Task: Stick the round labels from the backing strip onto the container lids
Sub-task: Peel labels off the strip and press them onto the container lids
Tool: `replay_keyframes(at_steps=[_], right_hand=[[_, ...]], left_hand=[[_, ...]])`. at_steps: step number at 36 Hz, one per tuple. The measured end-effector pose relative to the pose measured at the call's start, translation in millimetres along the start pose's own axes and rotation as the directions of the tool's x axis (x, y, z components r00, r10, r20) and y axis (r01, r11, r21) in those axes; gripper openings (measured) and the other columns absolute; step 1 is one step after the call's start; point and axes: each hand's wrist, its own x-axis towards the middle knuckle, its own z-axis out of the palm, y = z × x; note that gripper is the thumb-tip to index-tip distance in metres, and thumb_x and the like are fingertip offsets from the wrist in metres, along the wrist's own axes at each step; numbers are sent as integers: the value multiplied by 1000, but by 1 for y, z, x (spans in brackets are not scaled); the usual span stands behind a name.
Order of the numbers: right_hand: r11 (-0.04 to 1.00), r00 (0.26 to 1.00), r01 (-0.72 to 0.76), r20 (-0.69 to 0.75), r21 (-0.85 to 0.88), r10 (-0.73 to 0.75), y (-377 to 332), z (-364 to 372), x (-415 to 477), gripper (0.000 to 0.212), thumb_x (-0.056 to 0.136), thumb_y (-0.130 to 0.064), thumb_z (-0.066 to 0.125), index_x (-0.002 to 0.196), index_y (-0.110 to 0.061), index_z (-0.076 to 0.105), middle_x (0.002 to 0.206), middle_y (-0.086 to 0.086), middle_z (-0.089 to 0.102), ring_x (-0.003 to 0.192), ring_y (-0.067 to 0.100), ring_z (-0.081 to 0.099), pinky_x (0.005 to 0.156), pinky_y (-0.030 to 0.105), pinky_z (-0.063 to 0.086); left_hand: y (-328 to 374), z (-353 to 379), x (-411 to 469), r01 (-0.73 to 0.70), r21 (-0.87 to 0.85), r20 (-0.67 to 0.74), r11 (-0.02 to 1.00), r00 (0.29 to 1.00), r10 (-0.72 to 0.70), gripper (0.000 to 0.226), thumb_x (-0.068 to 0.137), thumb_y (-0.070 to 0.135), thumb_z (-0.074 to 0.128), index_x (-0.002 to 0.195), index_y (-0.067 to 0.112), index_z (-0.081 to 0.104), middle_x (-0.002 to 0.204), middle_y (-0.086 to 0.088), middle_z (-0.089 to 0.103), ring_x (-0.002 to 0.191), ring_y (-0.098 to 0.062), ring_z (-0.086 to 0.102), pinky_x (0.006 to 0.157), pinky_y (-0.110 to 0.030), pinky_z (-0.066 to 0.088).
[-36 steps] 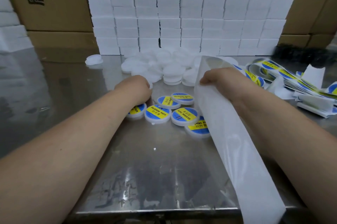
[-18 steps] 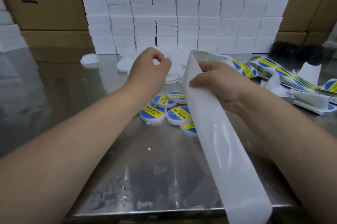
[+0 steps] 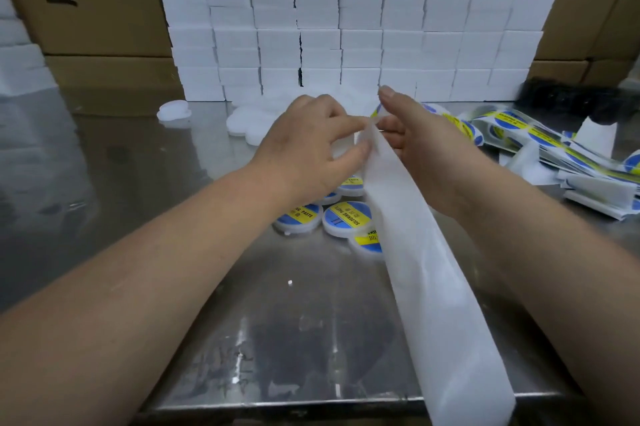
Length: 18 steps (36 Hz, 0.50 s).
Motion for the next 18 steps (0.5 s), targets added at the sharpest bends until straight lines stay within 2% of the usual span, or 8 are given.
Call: replay_keyframes(at_steps=[4, 6, 8, 11, 13, 15, 18], right_hand=[[999, 995, 37, -94, -8, -38, 2, 0, -1, 18, 84, -40, 61, 84, -23, 63, 85, 0, 64, 86, 22, 63, 82, 37, 48], [997, 991, 58, -120, -41, -63, 1, 1, -3, 10, 83, -24, 62, 74, -20, 61, 75, 1, 60, 76, 21, 59, 73, 35, 46], [995, 987, 66, -141, -76, -76, 0, 0, -3, 16, 81, -10, 59, 66, -16, 59, 69, 5, 55, 70, 22, 53, 68, 34, 40], [993, 984, 99, -139, -72, -108, 1, 0, -2, 26, 80, -1, 54, 59, -14, 62, 69, 12, 56, 71, 24, 51, 70, 36, 36], [989, 982, 126, -133, -80, -136, 1, -2, -1, 25, 80, 3, 50, 65, -10, 64, 74, 14, 56, 72, 24, 51, 70, 35, 37], [982, 980, 154, -112, -111, -166, 1, -2, -1, 27, 78, 8, 46, 72, -9, 66, 75, 13, 58, 70, 22, 53, 66, 31, 40], [943, 969, 192, -98, -272, -225, 3, -1, -2, 32, 73, 9, 44, 75, -12, 68, 68, 5, 59, 59, 15, 53, 55, 22, 40]], left_hand=[[4, 2, -2, -108, 77, 71, 991, 992, 103, 42, 81, 40, 54, 120, 24, 63, 98, -5, 54, 92, -19, 42, 78, -20, 25], [5, 4, -2, -147, 89, 81, 985, 987, 140, 37, 83, 36, 57, 117, 23, 65, 99, -7, 56, 94, -23, 45, 75, -20, 24], [6, 5, -3, -132, 54, 67, 990, 989, 129, 36, 82, 37, 55, 112, 22, 67, 98, -6, 57, 93, -22, 46, 72, -19, 23], [7, 7, -4, 9, -79, 3, 997, 1000, -9, 28, 83, 34, 56, 105, 23, 70, 99, -2, 58, 94, -18, 50, 74, -20, 29], [5, 7, -2, 153, -178, -59, 972, 984, -165, 19, 84, 31, 60, 100, 26, 69, 100, 3, 56, 98, -13, 52, 78, -21, 35], [0, 6, 0, 247, -202, -110, 948, 956, -273, 19, 84, 32, 60, 102, 29, 67, 101, 8, 52, 100, -9, 50, 78, -19, 34], [-4, 5, 1, 293, -180, -124, 939, 940, -317, 24, 84, 34, 59, 107, 33, 64, 104, 12, 49, 101, -5, 48, 74, -16, 30]])
